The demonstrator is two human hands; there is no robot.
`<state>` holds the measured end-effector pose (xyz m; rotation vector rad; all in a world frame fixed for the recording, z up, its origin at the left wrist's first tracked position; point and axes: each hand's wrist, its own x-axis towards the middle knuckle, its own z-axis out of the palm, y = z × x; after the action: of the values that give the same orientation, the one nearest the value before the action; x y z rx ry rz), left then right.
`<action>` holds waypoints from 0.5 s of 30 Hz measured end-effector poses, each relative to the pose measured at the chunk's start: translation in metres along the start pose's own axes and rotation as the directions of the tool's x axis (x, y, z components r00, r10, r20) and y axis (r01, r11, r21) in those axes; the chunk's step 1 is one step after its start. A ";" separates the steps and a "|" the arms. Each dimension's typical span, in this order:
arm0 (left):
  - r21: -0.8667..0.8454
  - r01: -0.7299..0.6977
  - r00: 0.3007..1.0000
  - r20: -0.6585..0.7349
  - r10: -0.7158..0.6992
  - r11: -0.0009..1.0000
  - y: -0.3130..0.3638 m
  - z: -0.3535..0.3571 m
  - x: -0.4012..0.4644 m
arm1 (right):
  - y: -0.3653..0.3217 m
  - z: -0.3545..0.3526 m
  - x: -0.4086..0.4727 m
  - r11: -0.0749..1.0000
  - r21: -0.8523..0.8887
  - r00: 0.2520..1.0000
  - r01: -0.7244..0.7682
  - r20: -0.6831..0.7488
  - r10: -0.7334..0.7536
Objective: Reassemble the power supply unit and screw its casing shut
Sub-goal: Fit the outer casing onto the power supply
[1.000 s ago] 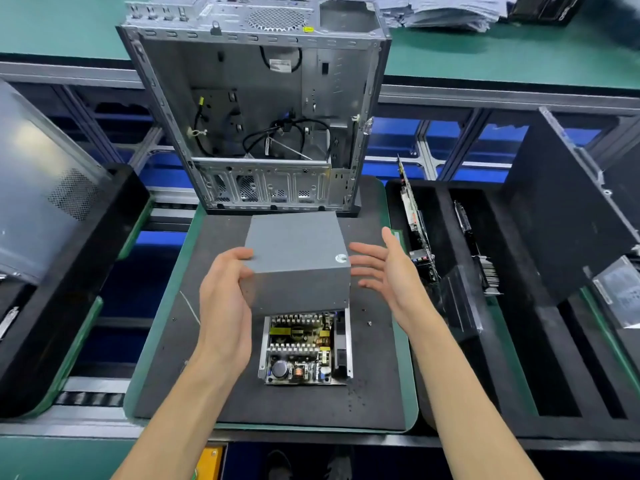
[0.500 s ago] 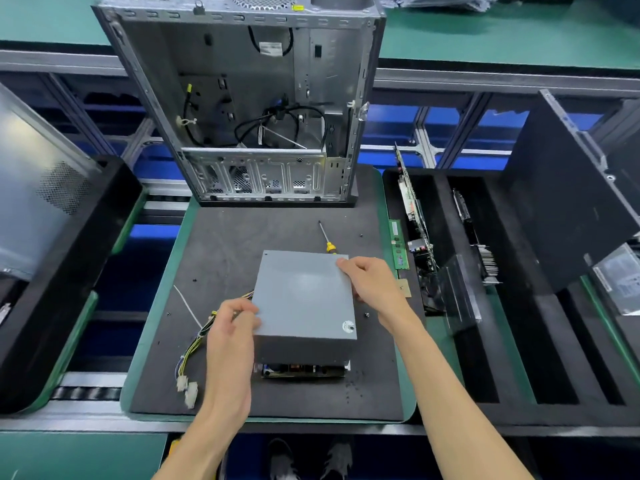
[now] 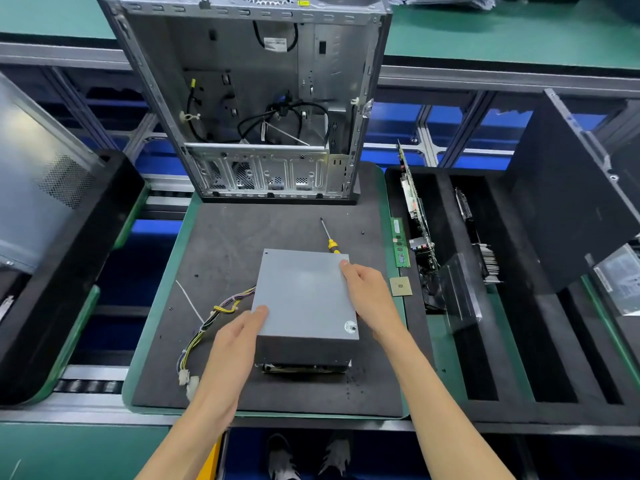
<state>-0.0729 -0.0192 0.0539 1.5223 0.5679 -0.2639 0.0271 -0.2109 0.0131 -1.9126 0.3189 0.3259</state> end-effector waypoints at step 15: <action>0.413 -0.192 0.966 -0.080 0.245 0.890 -0.021 -0.031 0.009 | 0.019 0.010 -0.019 0.973 -0.163 0.972 0.164 -0.144 -0.188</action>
<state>-0.0816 0.0122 0.0324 2.0004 0.4544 -0.1082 0.0023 -0.2070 0.0006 -2.1041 0.2319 0.0802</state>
